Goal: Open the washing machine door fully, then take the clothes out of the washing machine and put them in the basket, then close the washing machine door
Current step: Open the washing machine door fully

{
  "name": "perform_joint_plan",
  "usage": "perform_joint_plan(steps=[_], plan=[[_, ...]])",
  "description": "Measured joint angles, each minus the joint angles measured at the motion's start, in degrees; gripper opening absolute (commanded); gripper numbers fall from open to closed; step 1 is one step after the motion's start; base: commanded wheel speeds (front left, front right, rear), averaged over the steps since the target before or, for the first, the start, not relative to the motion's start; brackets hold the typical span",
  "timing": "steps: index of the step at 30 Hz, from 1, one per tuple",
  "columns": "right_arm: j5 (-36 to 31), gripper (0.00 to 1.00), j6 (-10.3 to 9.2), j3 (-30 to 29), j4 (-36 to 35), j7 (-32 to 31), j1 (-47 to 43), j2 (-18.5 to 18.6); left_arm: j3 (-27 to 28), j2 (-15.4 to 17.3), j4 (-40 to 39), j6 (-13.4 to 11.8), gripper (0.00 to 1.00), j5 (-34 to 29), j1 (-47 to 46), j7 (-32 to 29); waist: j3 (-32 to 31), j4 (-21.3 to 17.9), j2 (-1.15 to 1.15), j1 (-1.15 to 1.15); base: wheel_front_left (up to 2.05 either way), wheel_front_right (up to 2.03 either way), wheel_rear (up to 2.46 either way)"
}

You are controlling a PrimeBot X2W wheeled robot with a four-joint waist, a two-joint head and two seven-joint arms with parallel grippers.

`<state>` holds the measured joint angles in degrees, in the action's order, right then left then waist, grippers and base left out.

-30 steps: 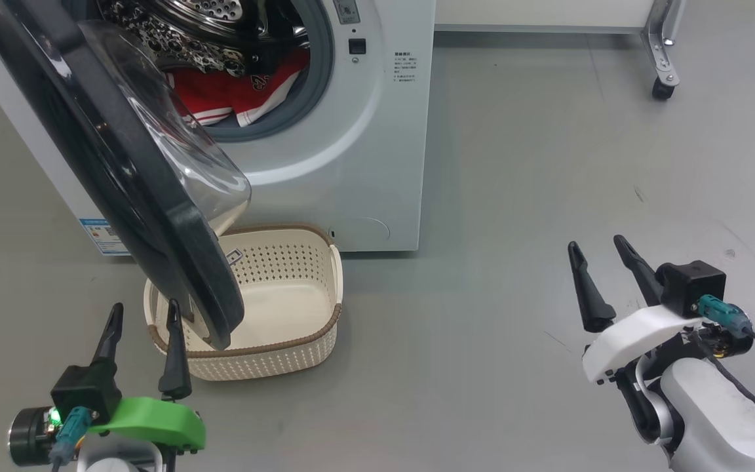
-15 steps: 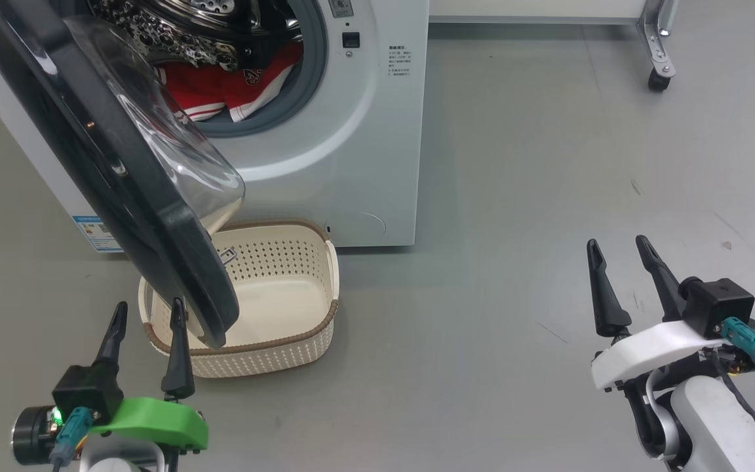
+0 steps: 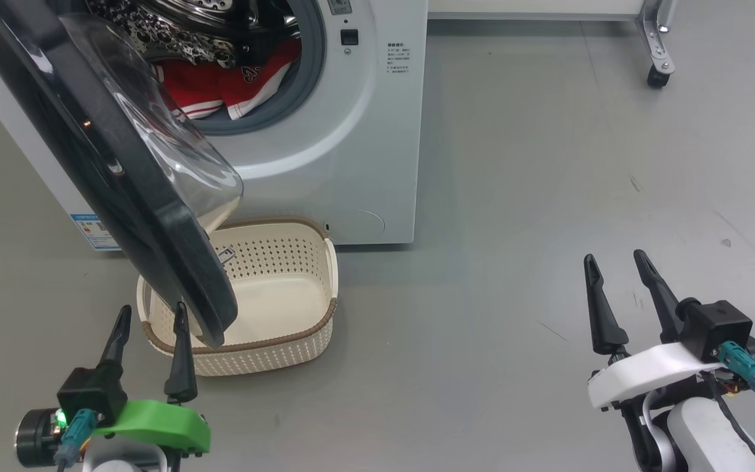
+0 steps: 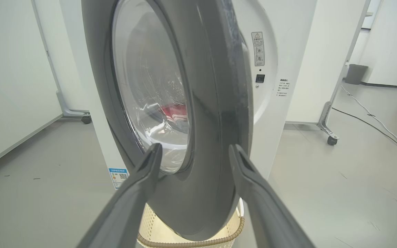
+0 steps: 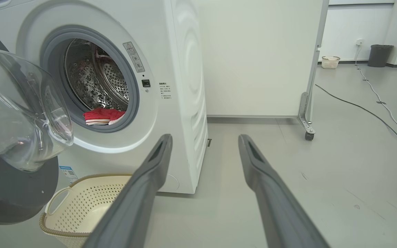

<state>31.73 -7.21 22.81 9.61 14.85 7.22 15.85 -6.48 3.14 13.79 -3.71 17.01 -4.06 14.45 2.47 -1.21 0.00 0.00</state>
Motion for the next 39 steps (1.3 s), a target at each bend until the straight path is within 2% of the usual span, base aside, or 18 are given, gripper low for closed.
perform_joint_plan(steps=[30,39], plan=[[-4.3,1.0,0.08,-3.8,-2.3,0.0,-4.4,-3.3,1.2,-0.3,1.2,0.6,1.0,-0.7,0.0,0.0,1.1,0.1,0.0,0.0,0.0,0.0,0.0],[-5.2,1.0,0.68,-4.8,-2.3,0.0,-4.5,-3.9,1.4,-0.4,2.0,1.0,1.0,-0.7,0.0,0.0,0.9,0.4,0.0,0.0,0.0,0.0,0.0]])
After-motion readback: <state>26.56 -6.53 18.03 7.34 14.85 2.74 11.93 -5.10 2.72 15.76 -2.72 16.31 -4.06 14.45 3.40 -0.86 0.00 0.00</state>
